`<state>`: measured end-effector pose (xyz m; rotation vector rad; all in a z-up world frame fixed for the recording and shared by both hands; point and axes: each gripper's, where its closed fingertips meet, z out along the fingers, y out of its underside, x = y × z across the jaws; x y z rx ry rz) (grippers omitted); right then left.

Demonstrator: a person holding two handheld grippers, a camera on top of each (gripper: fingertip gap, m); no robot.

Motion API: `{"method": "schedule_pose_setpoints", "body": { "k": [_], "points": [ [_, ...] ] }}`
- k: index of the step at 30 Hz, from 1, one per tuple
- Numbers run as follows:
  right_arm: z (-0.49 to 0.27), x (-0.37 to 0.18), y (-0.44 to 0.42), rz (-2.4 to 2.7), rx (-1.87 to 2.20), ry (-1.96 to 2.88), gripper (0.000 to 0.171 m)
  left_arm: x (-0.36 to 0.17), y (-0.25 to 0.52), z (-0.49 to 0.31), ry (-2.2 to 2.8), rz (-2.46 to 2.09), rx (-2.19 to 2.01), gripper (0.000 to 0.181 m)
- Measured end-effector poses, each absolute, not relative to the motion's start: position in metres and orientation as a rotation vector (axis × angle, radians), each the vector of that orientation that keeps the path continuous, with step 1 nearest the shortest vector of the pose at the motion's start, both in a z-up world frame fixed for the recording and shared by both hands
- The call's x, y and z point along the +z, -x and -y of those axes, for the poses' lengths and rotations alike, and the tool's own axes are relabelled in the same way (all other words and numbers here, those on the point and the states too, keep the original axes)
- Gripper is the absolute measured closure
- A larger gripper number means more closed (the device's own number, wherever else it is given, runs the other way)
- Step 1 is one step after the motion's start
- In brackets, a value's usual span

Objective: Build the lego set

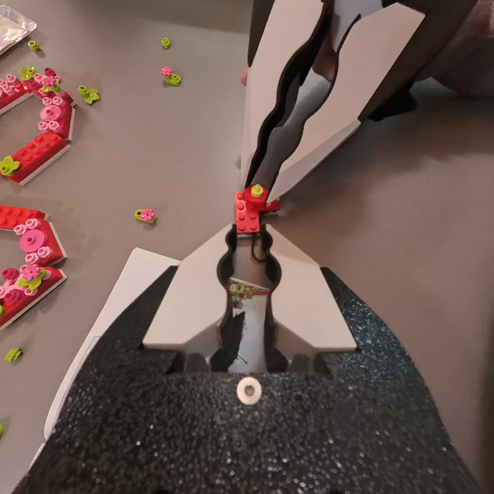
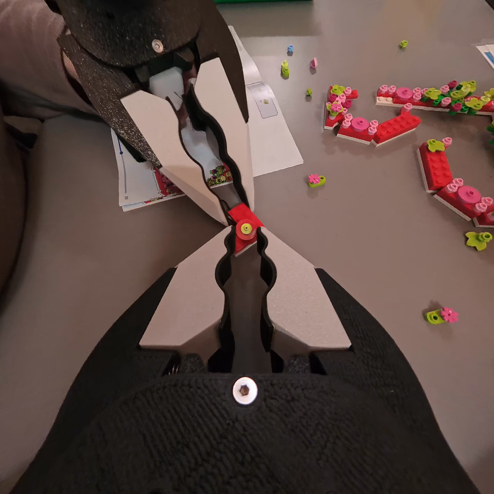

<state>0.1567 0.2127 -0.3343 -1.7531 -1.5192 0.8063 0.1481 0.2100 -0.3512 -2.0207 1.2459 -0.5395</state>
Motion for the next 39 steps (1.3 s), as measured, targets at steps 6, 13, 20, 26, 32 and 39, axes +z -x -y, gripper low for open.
{"method": "schedule_pose_setpoints", "body": {
  "k": [6, 13, 20, 26, 32, 39],
  "points": [
    [-0.2157, -0.3379, -0.1553, 1.63, 0.772, 1.739, 0.158, -0.3511, -0.1487, -0.2102, 1.999, -1.261, -0.536, 0.166],
    [-0.2165, -0.338, -0.1558, 1.741, 0.772, 1.695, 0.158, -0.351, -0.1487, -0.2112, 1.98, -1.275, -0.534, 0.166],
    [-0.2146, -0.3385, -0.1562, 1.855, 0.824, 1.653, 0.157, -0.3511, -0.1488, -0.2113, 1.974, -1.276, -0.553, 0.166],
    [-0.2164, -0.3394, -0.1569, 1.937, 0.831, 1.609, 0.157, -0.3511, -0.1489, -0.2113, 1.971, -1.273, -0.569, 0.166],
    [-0.2141, -0.3393, -0.156, 1.996, 0.855, 1.576, 0.157, -0.3512, -0.1489, -0.2113, 1.968, -1.27, -0.575, 0.166],
    [-0.2128, -0.3397, -0.1562, 2.056, 0.847, 1.543, 0.157, -0.3513, -0.1491, -0.2112, 1.968, -1.268, -0.589, 0.166]
  ]
}}
